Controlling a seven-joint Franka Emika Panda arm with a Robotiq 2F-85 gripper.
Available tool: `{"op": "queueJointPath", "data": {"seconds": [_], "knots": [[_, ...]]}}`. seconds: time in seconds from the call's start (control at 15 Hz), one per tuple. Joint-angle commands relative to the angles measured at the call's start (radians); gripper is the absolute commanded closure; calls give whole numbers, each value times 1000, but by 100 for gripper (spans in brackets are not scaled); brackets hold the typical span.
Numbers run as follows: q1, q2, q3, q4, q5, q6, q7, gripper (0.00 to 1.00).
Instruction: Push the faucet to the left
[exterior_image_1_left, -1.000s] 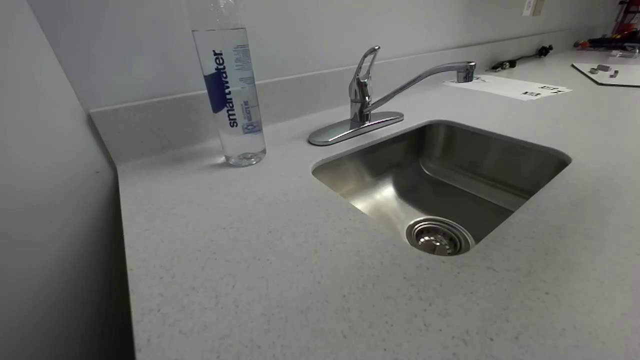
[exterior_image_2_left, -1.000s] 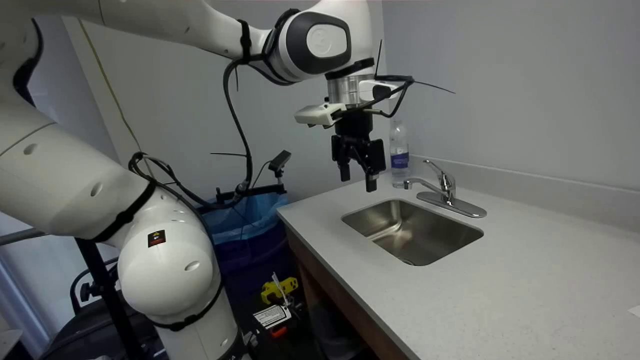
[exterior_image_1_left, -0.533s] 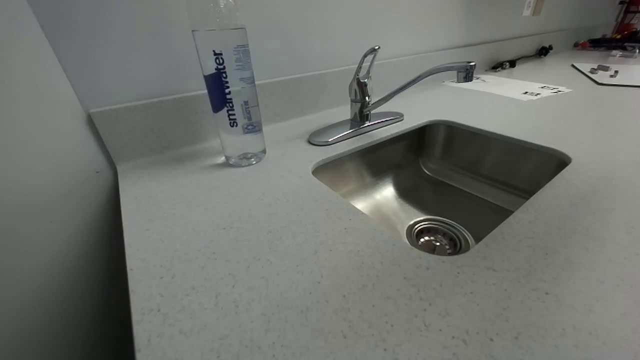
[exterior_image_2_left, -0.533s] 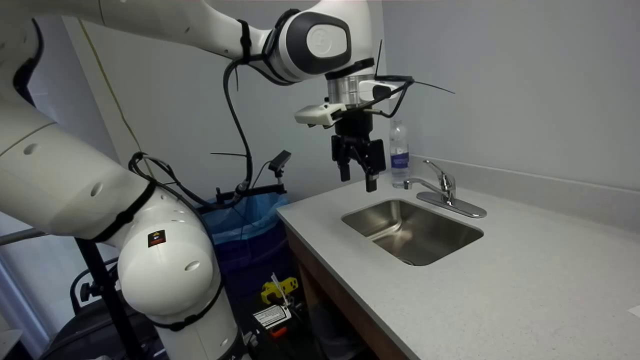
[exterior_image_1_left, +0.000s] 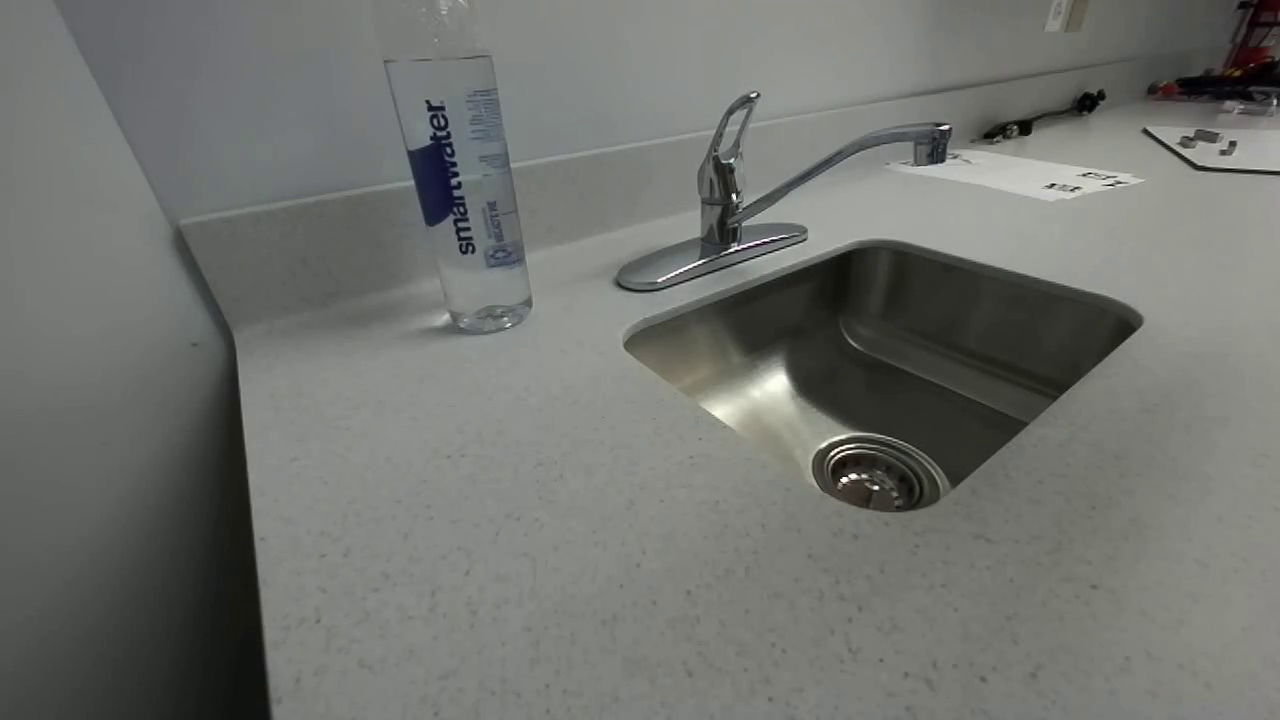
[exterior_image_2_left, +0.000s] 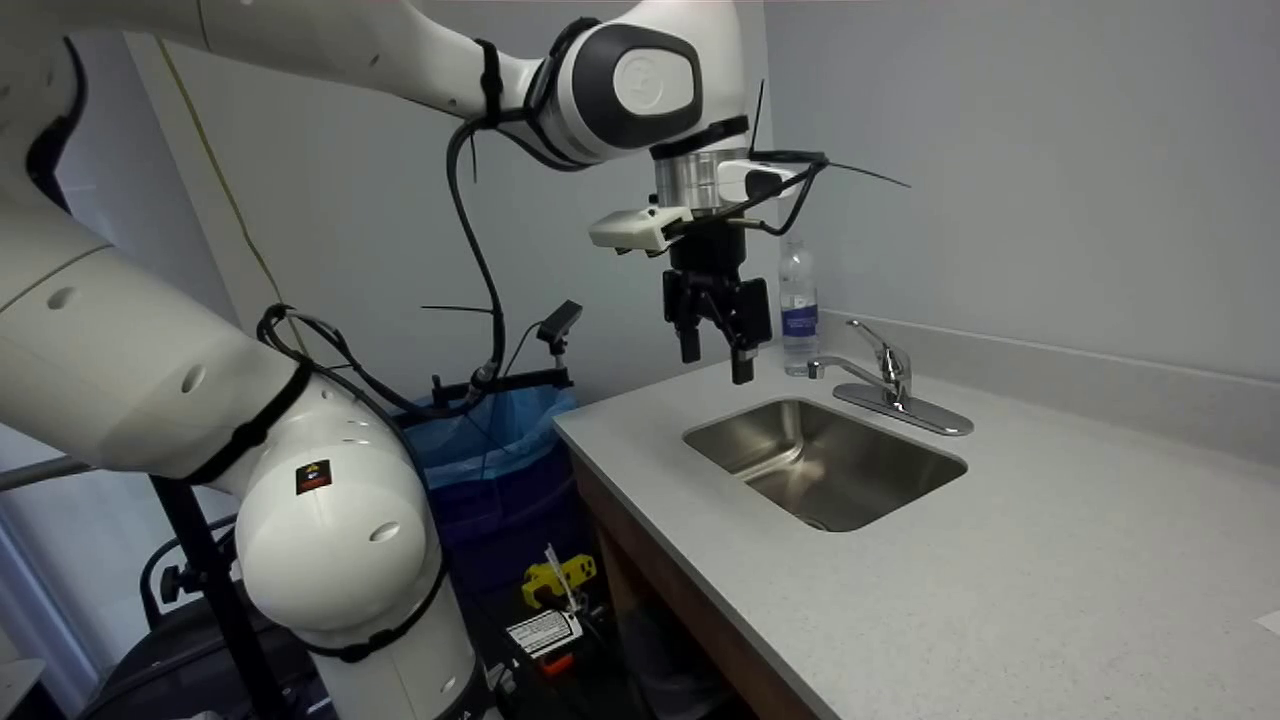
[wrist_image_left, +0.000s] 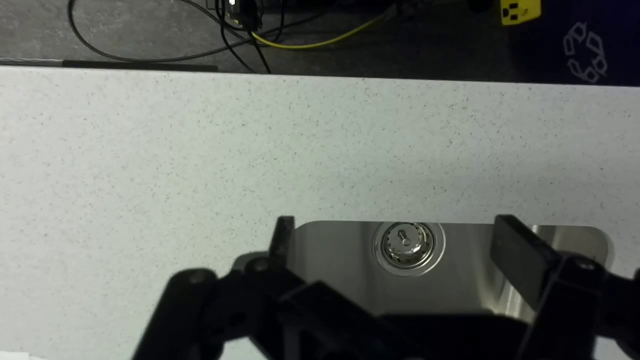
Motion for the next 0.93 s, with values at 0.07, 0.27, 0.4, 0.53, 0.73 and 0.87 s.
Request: {"op": "queueJointPath", "data": {"seconds": [0.07,0.27,0.4,0.53,0.73,0.87], "knots": [[-15,15,7,19,2,-9,-4,0],[-21,56,-4,73,1,-18,-11,0],[-27,100,-10,123,-2,-19,-12,0],[-24,168,6,161,5,16,14,0],[-20,276,21,222,5,63,33,0],[-20,351,30,260,0,105,45,0]]}}
